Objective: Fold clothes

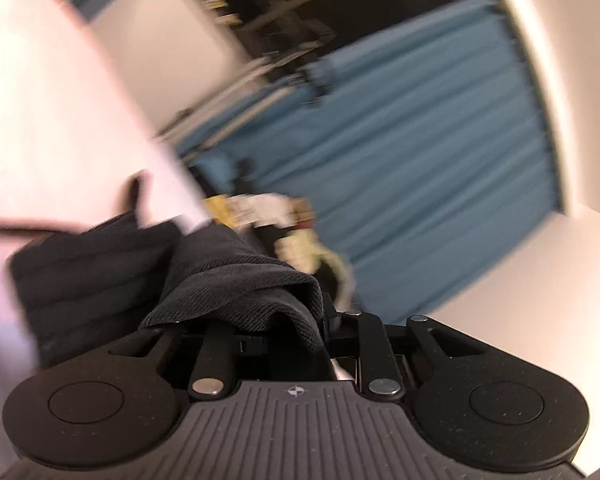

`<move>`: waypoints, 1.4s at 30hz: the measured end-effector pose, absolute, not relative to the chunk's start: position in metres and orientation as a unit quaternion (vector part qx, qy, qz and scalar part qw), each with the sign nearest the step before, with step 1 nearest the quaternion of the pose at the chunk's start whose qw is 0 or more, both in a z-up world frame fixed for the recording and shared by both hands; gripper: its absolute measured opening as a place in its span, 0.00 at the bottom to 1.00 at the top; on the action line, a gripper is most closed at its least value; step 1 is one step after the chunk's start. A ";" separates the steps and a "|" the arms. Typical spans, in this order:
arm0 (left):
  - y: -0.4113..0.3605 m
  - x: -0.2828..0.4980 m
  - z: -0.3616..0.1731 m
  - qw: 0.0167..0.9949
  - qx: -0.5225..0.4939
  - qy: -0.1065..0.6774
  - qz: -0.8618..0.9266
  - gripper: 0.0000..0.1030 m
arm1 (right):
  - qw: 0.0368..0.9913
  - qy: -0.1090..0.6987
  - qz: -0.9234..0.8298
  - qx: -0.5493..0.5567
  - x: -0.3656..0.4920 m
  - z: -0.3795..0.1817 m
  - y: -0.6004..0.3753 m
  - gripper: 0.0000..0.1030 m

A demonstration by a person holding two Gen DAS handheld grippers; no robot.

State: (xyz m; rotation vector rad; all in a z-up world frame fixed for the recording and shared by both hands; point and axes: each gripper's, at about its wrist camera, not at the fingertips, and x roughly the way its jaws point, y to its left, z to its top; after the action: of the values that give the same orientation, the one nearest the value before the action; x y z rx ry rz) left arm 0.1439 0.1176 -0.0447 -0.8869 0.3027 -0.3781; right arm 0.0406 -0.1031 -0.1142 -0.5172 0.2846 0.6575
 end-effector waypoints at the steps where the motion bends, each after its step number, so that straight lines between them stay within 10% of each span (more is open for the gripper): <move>1: 0.118 0.146 -0.042 0.881 -0.412 0.143 -0.182 0.23 | 0.905 0.131 0.315 -0.254 0.042 -0.115 -0.100 0.27; 11: 0.128 0.170 -0.081 0.895 -0.380 0.196 -0.125 0.24 | 0.899 0.134 0.326 -0.258 0.039 -0.126 -0.092 0.33; 17: 0.137 0.128 -0.056 0.888 -0.404 0.176 -0.130 0.57 | 0.902 0.147 0.322 -0.247 0.040 -0.120 -0.097 0.32; 25: 0.140 0.134 -0.060 0.891 -0.389 0.228 -0.056 0.19 | 0.885 0.161 0.333 -0.283 0.043 -0.123 -0.089 0.31; 34: 0.140 0.142 -0.059 0.897 -0.370 0.232 -0.063 0.21 | 0.879 0.160 0.344 -0.289 0.042 -0.130 -0.090 0.41; 36: 0.139 0.134 -0.051 0.896 -0.369 0.237 -0.064 0.34 | 0.881 0.156 0.345 -0.282 0.040 -0.127 -0.093 0.46; 39: 0.132 0.108 -0.041 0.893 -0.376 0.239 -0.072 0.81 | 0.883 0.139 0.334 -0.298 0.031 -0.124 -0.093 0.59; 42: 0.124 0.081 -0.038 0.888 -0.381 0.245 -0.083 0.85 | 0.883 0.132 0.319 -0.318 0.030 -0.128 -0.091 0.70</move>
State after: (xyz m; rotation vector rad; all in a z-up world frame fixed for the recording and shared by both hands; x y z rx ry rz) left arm 0.0814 0.1238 -0.0377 -0.7909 0.5091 -0.1730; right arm 0.0295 -0.0907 -0.1283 -0.6627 0.2749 0.6641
